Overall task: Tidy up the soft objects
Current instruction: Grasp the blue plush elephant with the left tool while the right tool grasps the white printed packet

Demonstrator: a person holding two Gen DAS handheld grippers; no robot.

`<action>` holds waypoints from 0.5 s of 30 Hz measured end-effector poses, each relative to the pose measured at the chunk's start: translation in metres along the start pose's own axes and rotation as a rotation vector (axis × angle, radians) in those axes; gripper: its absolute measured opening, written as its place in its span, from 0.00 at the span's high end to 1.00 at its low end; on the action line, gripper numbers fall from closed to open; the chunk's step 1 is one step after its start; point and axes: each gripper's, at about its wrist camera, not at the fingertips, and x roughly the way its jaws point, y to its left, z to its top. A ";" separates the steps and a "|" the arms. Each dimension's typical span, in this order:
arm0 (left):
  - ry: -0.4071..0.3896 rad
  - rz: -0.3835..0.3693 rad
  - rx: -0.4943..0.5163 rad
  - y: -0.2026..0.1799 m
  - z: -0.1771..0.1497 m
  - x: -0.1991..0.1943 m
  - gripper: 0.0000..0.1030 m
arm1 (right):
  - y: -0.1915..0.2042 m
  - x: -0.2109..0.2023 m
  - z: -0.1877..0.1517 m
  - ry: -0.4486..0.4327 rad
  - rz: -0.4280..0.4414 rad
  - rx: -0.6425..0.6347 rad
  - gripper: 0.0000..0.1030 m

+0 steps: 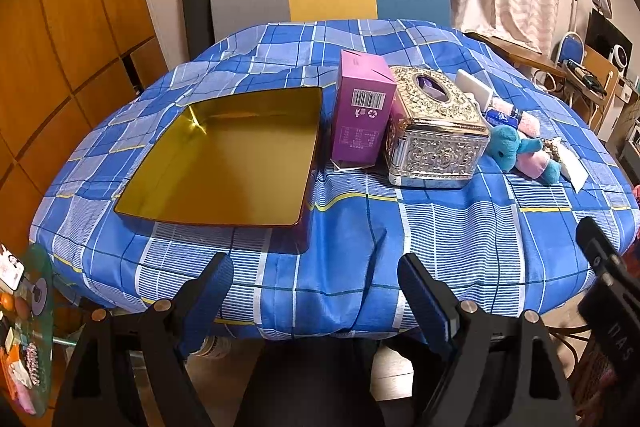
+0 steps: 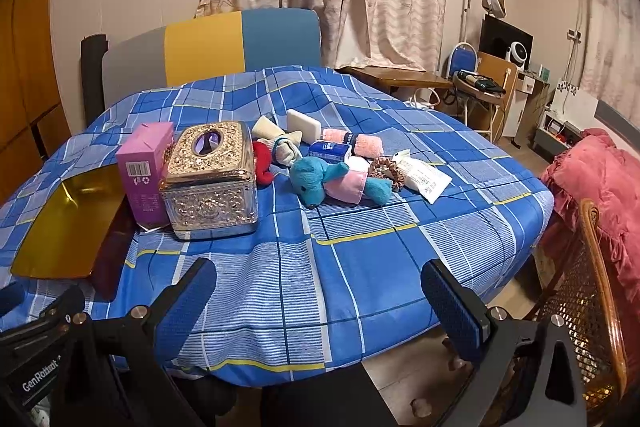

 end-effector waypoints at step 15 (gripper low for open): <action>0.219 -0.581 -0.187 -0.022 -0.005 0.054 0.18 | -0.107 0.117 0.032 0.212 0.165 0.094 0.00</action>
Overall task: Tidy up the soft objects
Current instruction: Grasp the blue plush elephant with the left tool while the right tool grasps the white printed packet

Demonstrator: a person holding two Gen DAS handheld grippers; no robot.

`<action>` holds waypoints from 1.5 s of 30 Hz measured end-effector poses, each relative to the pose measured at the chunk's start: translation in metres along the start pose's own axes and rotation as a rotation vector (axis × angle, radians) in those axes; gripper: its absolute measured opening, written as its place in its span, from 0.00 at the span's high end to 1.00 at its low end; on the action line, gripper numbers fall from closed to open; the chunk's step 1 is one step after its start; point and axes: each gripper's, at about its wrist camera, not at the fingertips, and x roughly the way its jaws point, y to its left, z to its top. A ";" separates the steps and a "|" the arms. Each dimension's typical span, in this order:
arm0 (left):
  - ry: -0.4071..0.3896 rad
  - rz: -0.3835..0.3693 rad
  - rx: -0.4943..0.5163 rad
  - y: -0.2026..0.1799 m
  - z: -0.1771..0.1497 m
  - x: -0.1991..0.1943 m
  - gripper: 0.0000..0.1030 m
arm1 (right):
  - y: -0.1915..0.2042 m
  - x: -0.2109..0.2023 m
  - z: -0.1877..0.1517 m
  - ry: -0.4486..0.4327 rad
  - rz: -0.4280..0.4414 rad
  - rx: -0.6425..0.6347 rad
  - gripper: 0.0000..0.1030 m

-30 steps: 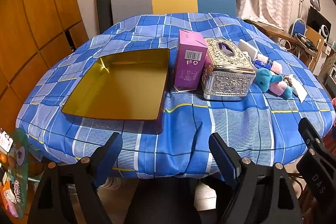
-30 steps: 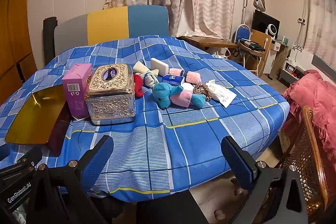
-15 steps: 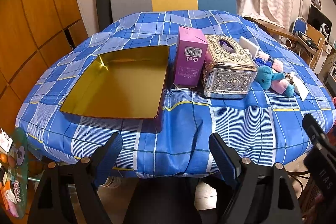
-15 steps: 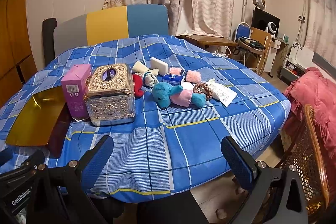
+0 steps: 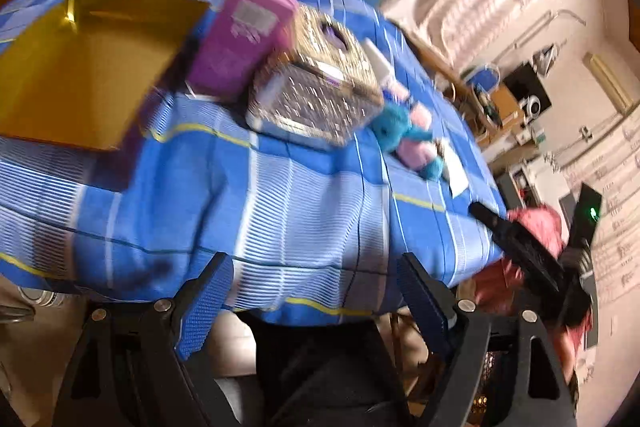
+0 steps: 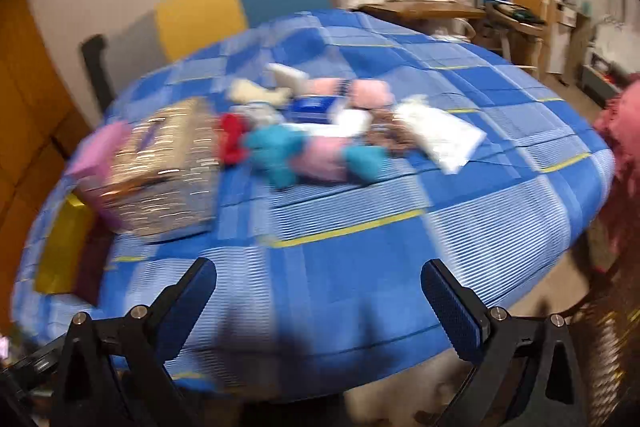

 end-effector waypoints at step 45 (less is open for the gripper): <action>0.038 0.106 0.030 -0.161 0.127 0.219 0.12 | -0.146 0.137 0.100 0.228 0.019 -0.022 0.26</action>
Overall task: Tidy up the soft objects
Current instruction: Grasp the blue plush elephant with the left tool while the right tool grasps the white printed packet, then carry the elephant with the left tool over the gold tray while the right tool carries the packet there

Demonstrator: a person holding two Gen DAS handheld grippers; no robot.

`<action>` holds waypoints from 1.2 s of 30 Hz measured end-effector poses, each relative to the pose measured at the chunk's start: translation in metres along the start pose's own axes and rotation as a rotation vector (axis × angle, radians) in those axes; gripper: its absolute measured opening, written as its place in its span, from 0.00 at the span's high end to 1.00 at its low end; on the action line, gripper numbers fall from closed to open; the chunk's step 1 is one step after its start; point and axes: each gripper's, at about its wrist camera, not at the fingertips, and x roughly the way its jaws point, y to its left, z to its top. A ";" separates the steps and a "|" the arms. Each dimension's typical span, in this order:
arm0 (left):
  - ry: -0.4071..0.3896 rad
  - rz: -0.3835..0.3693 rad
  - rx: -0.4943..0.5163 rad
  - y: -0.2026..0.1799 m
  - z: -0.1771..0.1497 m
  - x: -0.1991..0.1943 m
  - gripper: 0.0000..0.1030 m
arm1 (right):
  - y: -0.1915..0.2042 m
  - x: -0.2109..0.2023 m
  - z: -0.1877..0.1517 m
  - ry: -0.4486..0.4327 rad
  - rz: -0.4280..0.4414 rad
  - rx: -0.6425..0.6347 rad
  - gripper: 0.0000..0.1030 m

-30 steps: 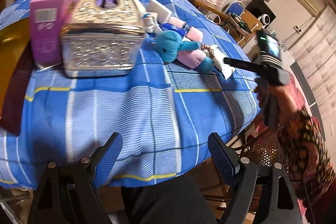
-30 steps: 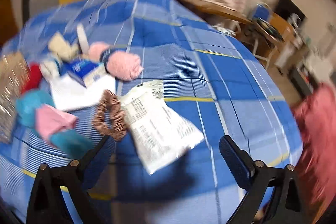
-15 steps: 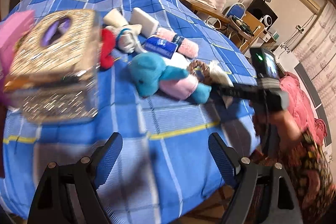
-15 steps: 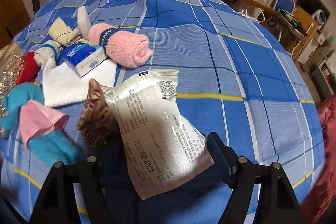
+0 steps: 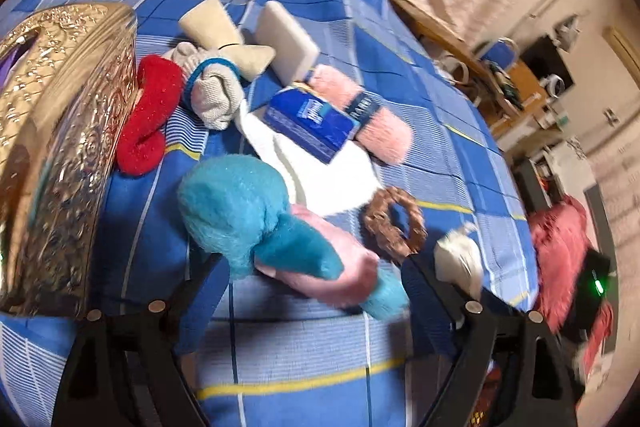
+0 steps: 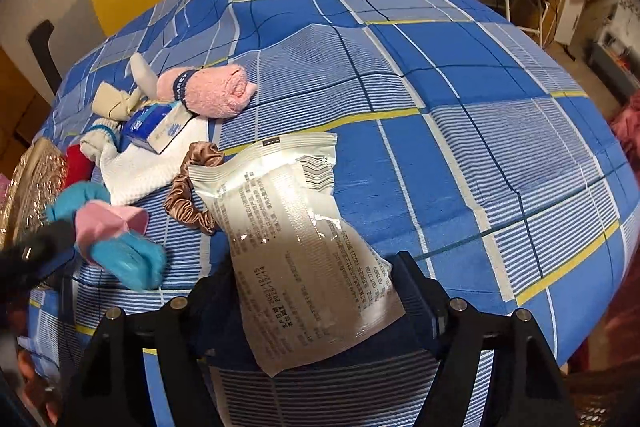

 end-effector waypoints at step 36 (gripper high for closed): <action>-0.154 -0.123 0.277 0.157 -0.033 -0.192 0.77 | 0.032 -0.024 -0.027 -0.146 0.009 0.027 0.37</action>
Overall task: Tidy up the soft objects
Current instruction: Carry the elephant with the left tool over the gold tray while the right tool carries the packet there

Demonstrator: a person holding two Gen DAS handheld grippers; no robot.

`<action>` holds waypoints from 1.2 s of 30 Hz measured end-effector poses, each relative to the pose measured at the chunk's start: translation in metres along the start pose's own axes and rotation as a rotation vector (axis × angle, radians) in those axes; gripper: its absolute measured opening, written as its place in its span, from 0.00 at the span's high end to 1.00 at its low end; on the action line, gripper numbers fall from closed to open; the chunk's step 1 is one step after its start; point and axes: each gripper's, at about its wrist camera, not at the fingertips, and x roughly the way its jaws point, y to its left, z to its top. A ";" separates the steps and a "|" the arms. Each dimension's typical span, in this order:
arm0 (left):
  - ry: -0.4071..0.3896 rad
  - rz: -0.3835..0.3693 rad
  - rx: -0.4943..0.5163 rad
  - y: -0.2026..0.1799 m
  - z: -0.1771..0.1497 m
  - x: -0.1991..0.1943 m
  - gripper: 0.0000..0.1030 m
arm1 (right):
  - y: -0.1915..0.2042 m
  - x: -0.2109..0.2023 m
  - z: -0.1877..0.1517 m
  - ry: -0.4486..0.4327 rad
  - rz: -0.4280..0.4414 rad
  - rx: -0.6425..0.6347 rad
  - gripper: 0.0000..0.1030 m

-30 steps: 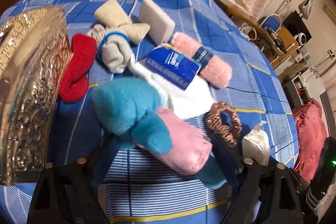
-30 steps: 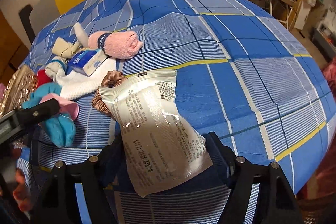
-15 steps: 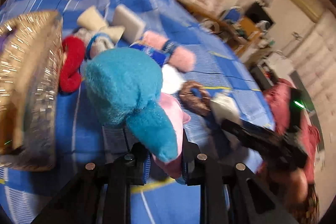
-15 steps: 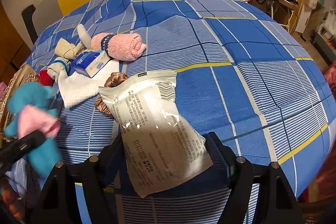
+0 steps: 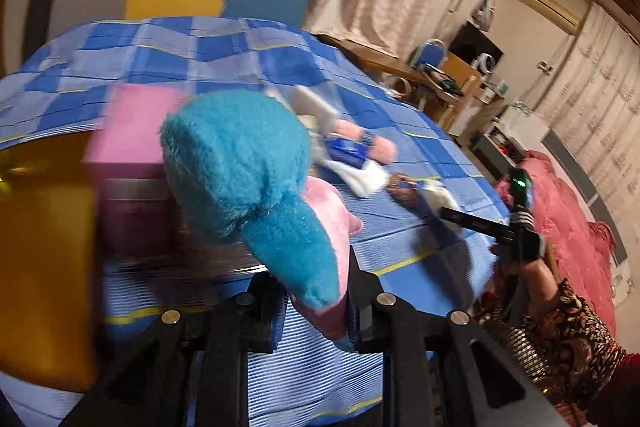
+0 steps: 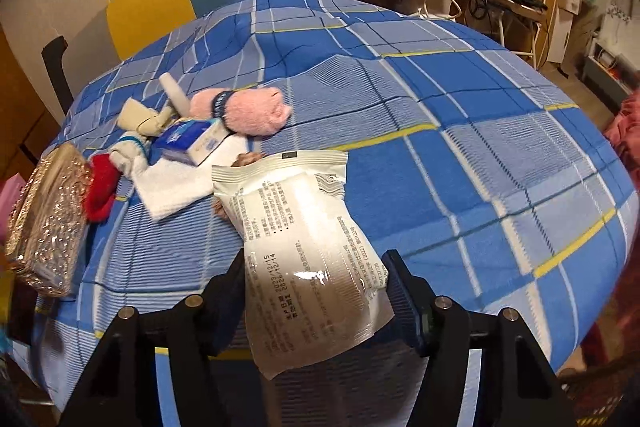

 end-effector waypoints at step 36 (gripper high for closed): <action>-0.025 0.480 -0.380 0.321 0.021 -0.062 0.34 | 0.391 -0.109 -0.050 0.025 0.613 -0.367 0.37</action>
